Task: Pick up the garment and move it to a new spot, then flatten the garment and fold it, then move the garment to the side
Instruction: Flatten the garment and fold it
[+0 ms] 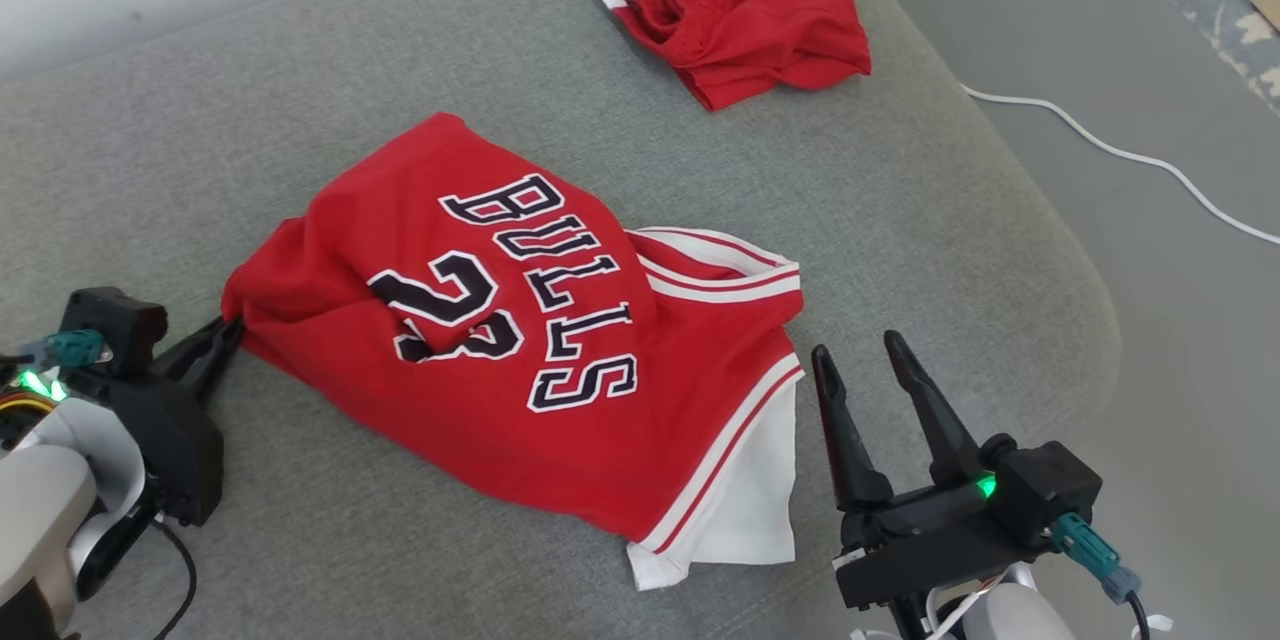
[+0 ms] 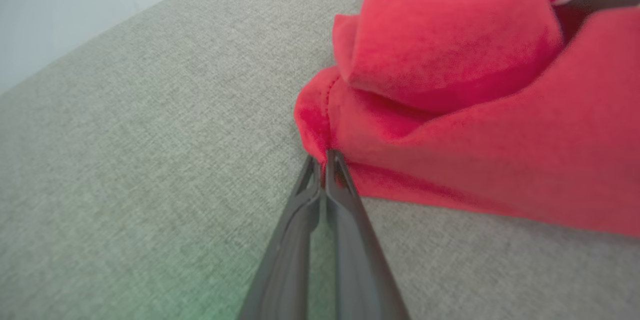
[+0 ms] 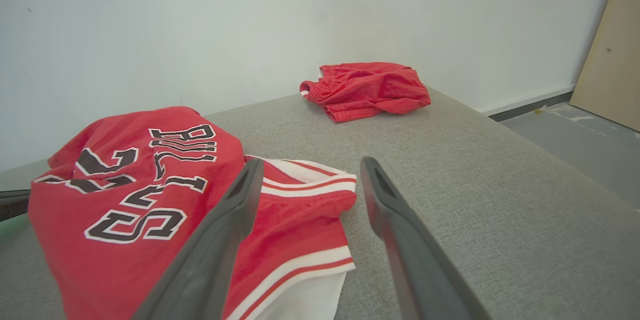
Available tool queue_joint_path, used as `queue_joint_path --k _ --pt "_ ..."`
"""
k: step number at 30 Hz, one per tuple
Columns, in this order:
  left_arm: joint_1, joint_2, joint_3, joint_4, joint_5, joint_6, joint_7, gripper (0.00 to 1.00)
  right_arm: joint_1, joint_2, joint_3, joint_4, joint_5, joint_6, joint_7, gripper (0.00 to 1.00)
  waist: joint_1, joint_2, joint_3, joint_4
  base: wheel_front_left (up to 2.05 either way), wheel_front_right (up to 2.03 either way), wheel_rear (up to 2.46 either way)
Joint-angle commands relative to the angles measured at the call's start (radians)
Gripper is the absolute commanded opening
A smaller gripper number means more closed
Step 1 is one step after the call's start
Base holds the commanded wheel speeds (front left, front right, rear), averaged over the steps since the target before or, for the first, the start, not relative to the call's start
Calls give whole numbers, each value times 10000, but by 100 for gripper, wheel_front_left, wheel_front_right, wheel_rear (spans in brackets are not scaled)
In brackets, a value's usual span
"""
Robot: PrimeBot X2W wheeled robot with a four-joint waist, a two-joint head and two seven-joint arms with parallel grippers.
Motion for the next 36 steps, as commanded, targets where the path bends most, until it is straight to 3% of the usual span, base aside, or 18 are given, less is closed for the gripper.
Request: queue_joint_path --k 1,9,14,18,23,29,33,36 --pt "-165 13 -243 -14 -111 30 -214 0 52 32 -105 -41 -73 -27 0 100 0 -1 -74 157 0 0 0" --pt "-456 365 -643 -399 -95 30 -1206 0 353 31 -345 30 -185 -27 0 100 0 -1 -536 916 0 0 0" --pt "162 479 258 -1096 19 231 -1333 0 455 28 -576 -5 -226 -27 0 100 0 -1 -742 1411 0 0 0" --pt "1672 570 1786 -2378 317 997 -1326 0 644 30 -744 39 -280 -27 0 100 0 -1 -916 2029 0 0 0" --pt "4025 133 3595 -3883 827 1917 -1329 0 782 27 -962 78 -471 -27 0 100 0 -1 -1083 2846 0 0 0" --pt "6517 -858 5183 -5170 1670 2554 -1331 0 766 27 -1146 179 -727 -27 2 100 0 -1 -1234 3666 0 0 0" --pt "7714 -1548 5899 -5653 2102 2729 -1331 0 781 24 -1242 213 -875 -27 2 100 0 -1 -1275 4079 0 0 0" --pt "8414 -2007 6441 -5548 2324 2608 -1331 0 715 17 -1318 208 -938 -27 0 100 0 -1 -1238 4283 0 0 0"
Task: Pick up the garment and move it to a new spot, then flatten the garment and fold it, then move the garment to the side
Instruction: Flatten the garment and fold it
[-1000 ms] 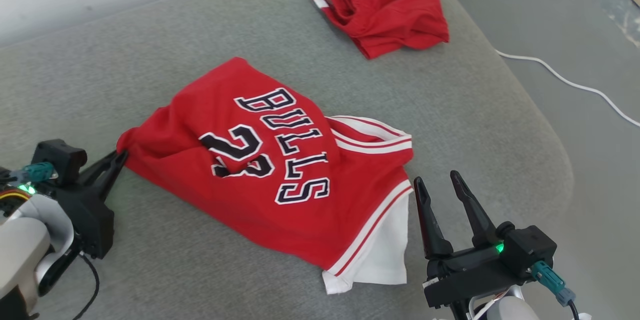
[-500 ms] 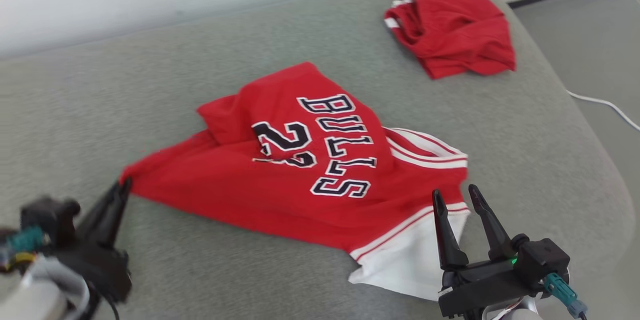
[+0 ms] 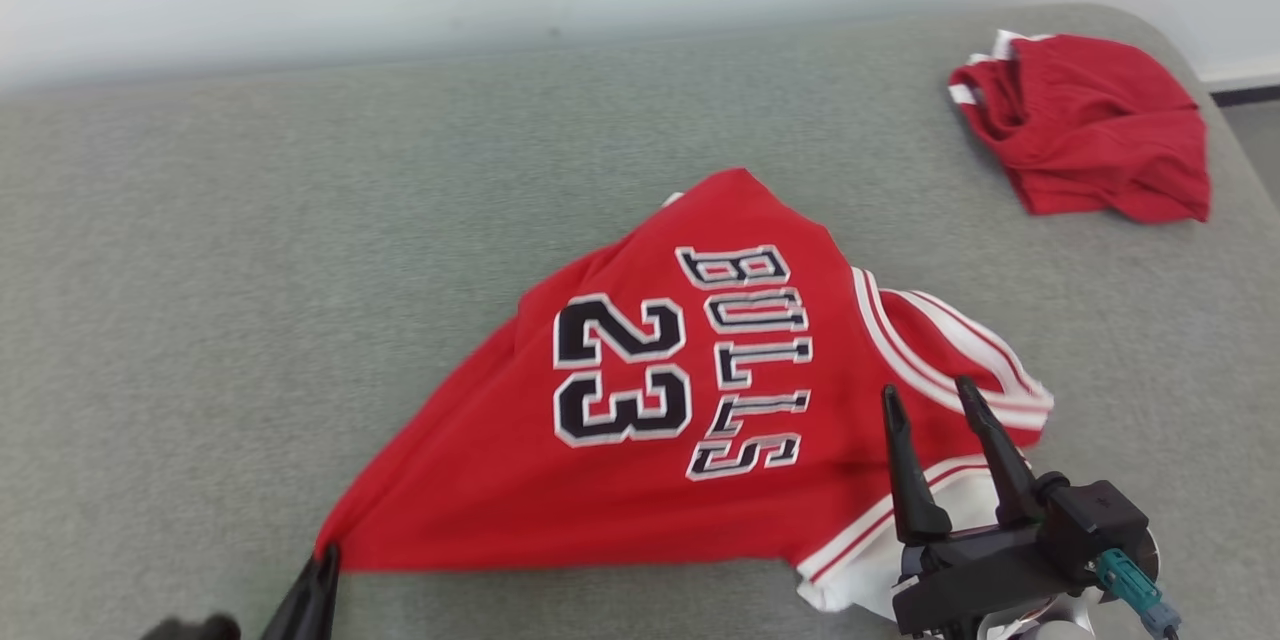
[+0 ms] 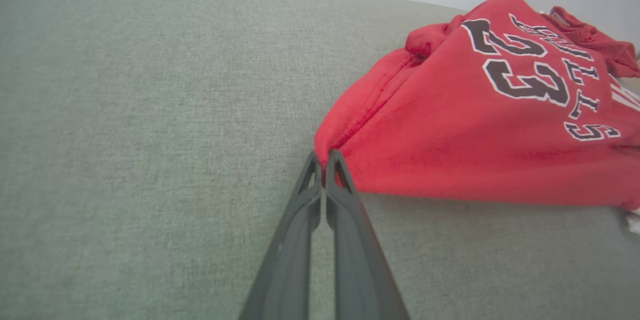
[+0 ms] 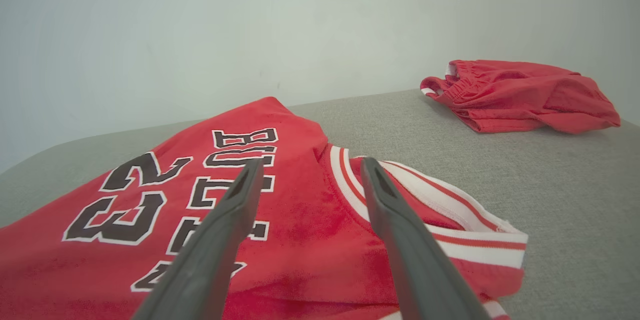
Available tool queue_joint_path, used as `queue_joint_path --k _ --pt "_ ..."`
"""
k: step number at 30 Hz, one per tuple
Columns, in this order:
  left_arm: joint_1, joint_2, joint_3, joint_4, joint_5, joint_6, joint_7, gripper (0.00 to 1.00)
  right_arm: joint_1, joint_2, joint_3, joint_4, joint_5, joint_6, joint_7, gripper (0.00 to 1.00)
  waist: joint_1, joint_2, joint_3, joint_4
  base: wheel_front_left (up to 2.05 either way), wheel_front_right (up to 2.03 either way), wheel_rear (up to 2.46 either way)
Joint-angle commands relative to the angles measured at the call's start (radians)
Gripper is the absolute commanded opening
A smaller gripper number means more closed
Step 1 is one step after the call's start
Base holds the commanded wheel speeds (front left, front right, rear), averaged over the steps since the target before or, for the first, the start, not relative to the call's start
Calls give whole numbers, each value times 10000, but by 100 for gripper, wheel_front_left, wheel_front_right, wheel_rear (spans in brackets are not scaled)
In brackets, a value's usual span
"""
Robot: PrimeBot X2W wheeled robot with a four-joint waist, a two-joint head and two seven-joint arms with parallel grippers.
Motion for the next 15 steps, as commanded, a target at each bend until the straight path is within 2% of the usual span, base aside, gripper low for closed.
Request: queue_joint_path --k 1,5,6,7,10,15 --pt "264 -121 165 190 175 -130 -31 0 -23 2 -40 -8 -97 -27 2 100 1 0 -67 368 0 0 0" --pt "431 -663 382 1113 353 -699 -32 2 -14 -21 -3 26 -100 -27 2 100 1 0 -58 502 0 0 0" --pt "390 -827 457 1288 446 -816 -32 36 -28 -32 9 25 -106 -27 2 100 1 0 -52 515 0 0 0" --pt "331 -956 560 1382 623 -926 -32 100 -46 -47 10 24 -107 -27 2 100 1 0 -44 522 0 0 0" --pt "202 -1276 1171 1328 1020 -1222 -32 100 -64 -82 -28 -11 -106 -27 2 100 1 0 -55 523 0 0 0" --pt "135 -1404 2254 676 1959 -1561 -32 100 27 -89 -41 -39 -136 -27 2 100 1 0 -97 383 0 0 0"
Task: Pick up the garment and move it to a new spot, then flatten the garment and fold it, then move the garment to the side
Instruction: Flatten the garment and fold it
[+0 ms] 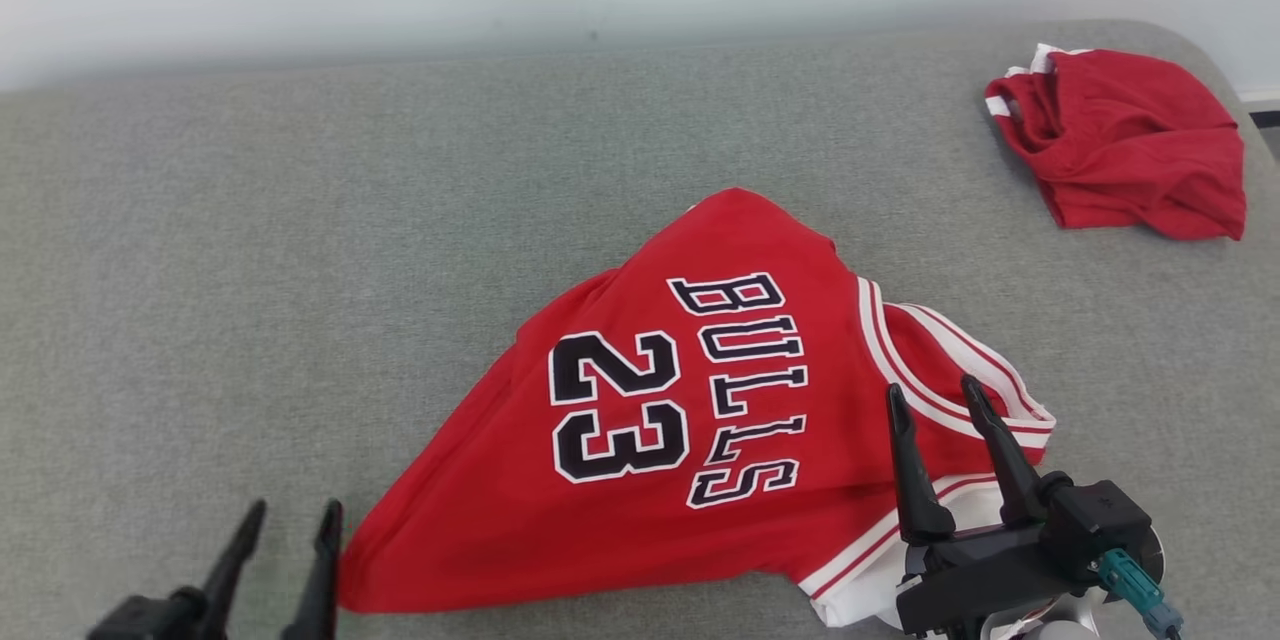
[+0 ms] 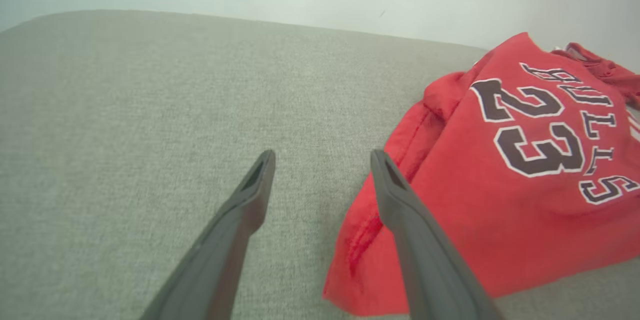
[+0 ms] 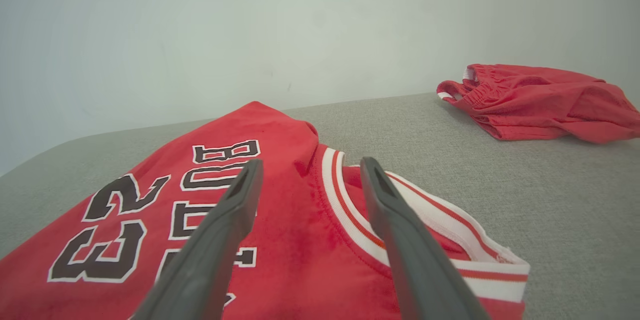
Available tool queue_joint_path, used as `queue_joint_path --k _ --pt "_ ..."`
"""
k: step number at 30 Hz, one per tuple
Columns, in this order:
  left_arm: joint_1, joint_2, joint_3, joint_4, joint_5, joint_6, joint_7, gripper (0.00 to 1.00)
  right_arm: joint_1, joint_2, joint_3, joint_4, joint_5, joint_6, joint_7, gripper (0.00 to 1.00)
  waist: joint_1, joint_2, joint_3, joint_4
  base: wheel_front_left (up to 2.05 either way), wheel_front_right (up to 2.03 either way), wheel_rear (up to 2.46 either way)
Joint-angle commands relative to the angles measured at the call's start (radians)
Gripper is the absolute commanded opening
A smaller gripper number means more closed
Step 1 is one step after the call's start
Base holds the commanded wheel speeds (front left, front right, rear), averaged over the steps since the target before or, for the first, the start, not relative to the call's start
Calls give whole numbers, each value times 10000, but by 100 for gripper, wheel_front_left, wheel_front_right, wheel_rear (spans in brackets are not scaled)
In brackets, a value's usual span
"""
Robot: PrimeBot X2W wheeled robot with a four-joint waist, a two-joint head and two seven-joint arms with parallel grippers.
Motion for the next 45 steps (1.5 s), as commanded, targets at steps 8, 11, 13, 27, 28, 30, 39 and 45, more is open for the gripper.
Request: queue_joint_path --k 8,11,13,27,28,30,39,45 --pt "-463 207 226 382 490 -514 32 100 -18 4 135 82 30 -27 0 100 1 0 -97 -519 0 0 0" --pt "-742 183 -69 886 471 -679 330 100 -14 22 165 106 62 -27 0 100 1 0 -95 -748 0 0 0" --pt "-923 160 -259 1260 402 -763 558 100 24 28 116 120 74 -27 0 100 1 0 -88 -878 0 0 0" --pt "-1852 277 -1361 2766 78 -1092 696 0 161 55 -6 110 -35 -27 0 100 1 0 -127 -925 0 0 0" --pt "-1972 313 -1442 2760 90 -1100 724 0 152 54 4 105 -34 -27 0 100 1 0 -135 -906 0 0 0" --pt "-2271 346 -1565 2768 -70 -1111 797 0 112 50 19 87 -48 -27 0 100 1 0 -127 -881 0 0 0" --pt "-4449 1557 -2598 2367 -2005 -1094 1650 0 -538 -72 393 187 -22 -27 0 100 1 0 171 -1346 0 0 0" --pt "-5493 2136 -3196 3026 -2863 -1085 1632 0 -782 -49 446 256 7 -27 0 100 1 0 308 -1881 0 0 0"
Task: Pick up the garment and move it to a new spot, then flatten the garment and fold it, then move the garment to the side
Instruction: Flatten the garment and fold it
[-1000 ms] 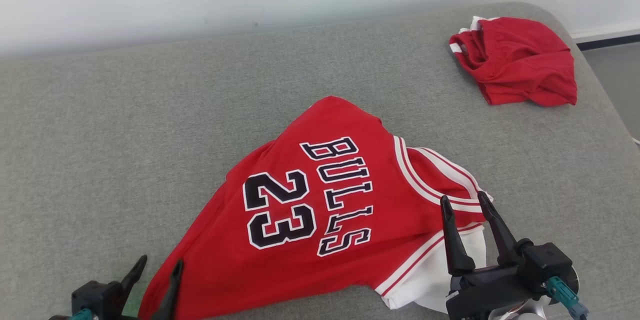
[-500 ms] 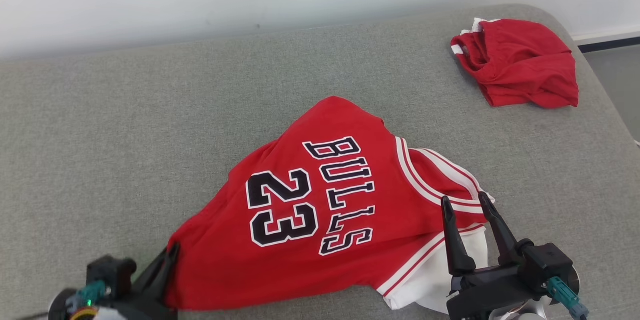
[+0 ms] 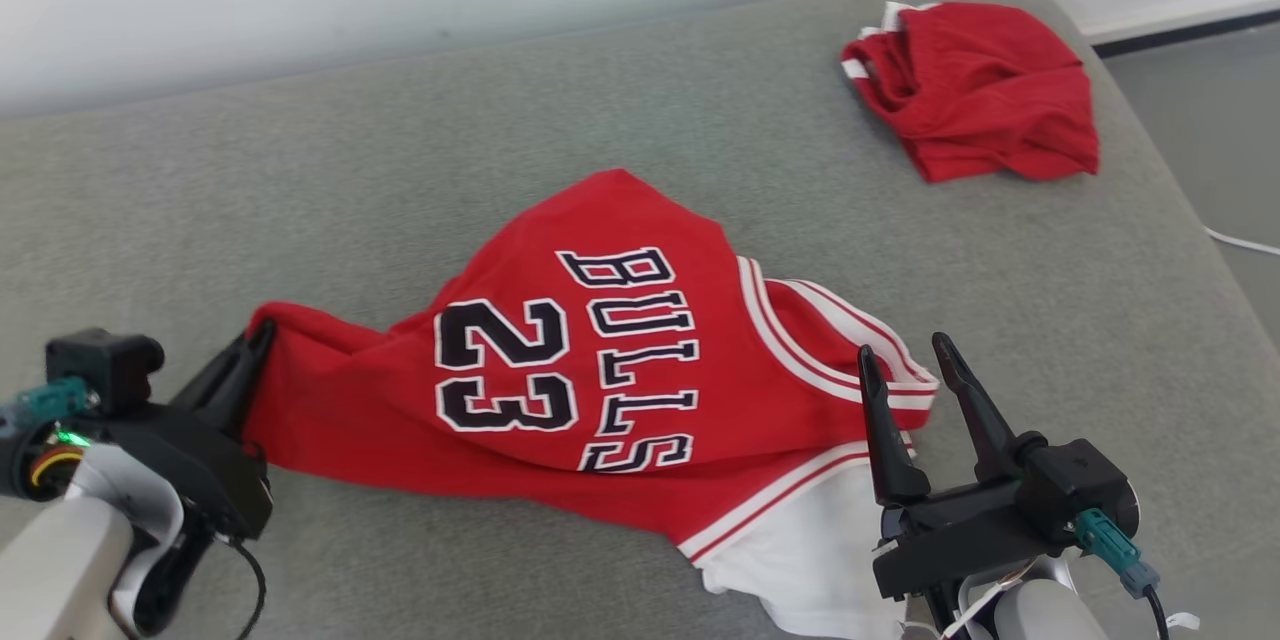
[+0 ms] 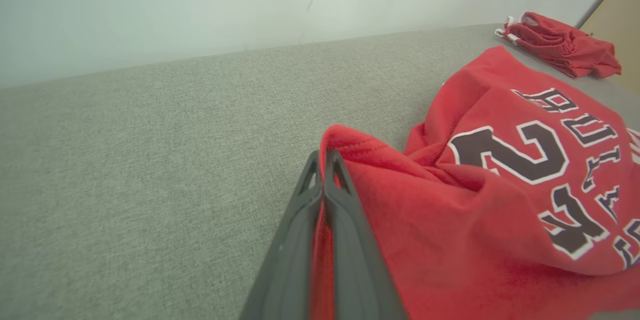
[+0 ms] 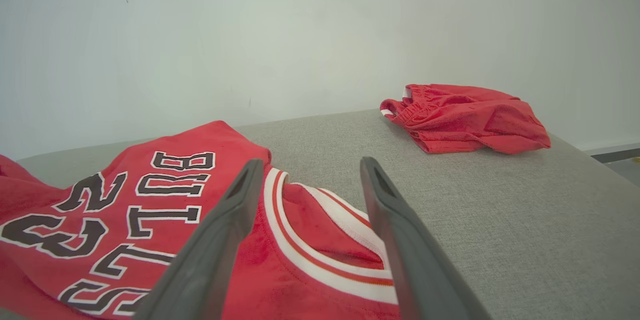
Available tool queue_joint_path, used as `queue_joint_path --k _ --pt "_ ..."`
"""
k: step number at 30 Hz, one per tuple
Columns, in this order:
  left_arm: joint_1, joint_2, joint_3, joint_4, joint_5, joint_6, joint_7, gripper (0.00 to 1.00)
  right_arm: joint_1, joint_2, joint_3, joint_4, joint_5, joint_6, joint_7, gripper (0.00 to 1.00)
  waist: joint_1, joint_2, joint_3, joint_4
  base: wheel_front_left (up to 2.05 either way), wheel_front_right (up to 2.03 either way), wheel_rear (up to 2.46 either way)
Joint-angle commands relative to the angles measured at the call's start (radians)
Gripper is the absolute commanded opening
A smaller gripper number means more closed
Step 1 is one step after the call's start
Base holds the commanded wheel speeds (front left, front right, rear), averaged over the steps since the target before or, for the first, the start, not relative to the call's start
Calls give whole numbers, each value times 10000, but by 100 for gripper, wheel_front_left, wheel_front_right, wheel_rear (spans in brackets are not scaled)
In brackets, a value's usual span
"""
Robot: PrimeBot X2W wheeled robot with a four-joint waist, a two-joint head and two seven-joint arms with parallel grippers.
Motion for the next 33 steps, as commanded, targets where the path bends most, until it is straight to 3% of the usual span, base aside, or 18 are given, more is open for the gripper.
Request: queue_joint_path --k 1,7,9,10,15,17,20,26,33 --pt "-287 74 -116 252 -348 19 -62 0 -20 15 1 52 2 -27 0 100 -1 -1 118 -355 0 0 0" --pt "-701 355 -686 1083 -643 17 -152 0 -20 51 34 98 18 -27 0 100 -1 -1 148 -647 0 0 0" --pt "-836 445 -890 1347 -636 18 -458 75 20 50 -13 105 35 -27 0 100 -1 -1 133 -683 0 0 0" --pt "-879 487 -927 1480 -639 18 -702 100 52 54 -46 112 40 -27 0 100 -1 -1 115 -677 0 0 0" --pt "-684 508 -1021 1746 -450 18 -1546 100 204 20 -310 234 -25 -27 0 100 -1 -1 -66 -393 0 0 0" --pt "-465 383 -663 1700 -268 83 -1680 100 266 -18 -439 273 -66 -27 2 100 -1 -1 -152 -203 0 0 0" --pt "51 204 698 811 445 448 -1705 100 397 -73 -583 280 -103 -27 0 100 -1 -1 -219 113 0 0 0" --pt "2482 -944 2907 -1221 2295 839 -1700 100 1031 -136 -1020 121 -109 -27 0 100 -1 -1 -522 828 0 0 0" --pt "4270 -2297 4049 -2077 3620 553 -1702 100 2009 -59 -1441 -57 -101 -27 2 100 -1 -1 -766 1386 0 0 0"
